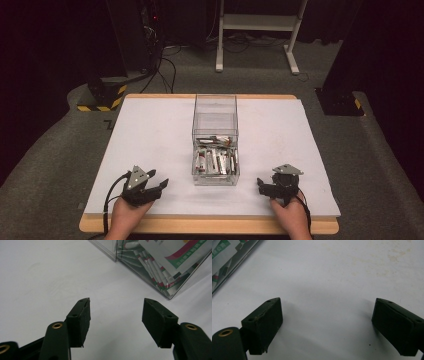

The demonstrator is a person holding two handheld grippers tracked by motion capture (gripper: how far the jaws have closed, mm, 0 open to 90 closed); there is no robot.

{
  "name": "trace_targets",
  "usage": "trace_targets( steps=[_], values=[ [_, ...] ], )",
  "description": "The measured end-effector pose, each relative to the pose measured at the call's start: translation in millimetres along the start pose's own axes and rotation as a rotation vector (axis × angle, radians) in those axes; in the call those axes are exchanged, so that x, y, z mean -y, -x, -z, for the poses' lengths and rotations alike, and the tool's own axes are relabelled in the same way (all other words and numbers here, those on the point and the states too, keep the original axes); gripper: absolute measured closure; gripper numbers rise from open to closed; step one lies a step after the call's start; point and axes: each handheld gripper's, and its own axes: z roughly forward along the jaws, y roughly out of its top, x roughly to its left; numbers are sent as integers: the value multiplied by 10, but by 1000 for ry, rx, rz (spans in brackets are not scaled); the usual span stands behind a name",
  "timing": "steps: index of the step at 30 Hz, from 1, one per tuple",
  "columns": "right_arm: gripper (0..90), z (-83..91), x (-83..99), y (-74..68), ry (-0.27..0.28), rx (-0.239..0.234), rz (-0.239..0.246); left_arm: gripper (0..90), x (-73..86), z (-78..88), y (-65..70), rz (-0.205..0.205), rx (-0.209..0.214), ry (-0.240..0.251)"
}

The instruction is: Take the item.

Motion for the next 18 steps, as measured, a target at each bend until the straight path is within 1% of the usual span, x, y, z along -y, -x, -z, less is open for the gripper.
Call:
trace_targets(
  steps=[1, 3, 4, 6, 8, 12, 13, 14, 16, 18],
  values=[
    [96, -1, 0, 0, 1, 1, 0, 400, 1, 0, 21, 10, 2, 11],
    [96, 0, 0, 0, 0, 0, 0, 401, 1, -1, 34, 15, 4, 16],
    [96, 0, 0, 0, 0, 1, 1, 401, 0, 9, 48, 7, 11, 11],
    [96, 0, 0, 0, 1, 0, 0, 401, -3, 11, 61, 5, 14, 14],
    [96, -1, 0, 1, 1, 1, 0, 402, -15, 16, 97, 13, 22, 28],
    [96, -1, 1, 1, 1, 1, 0, 404, -32, 34, 119, 13, 36, 23],
    [96, 0, 1, 1, 0, 0, 0, 404, -39, 39, 146, 31, 45, 36],
    [96, -1, 1, 1, 1, 1, 0, 404, -42, 43, 150, 25, 47, 36],
    [96, -1, 1, 1, 1, 0, 1, 404, -49, 47, 172, 34, 54, 48],
    [96, 0, 1, 0, 0, 0, -2, 404, -60, 59, 183, 28, 59, 46]
  ],
)
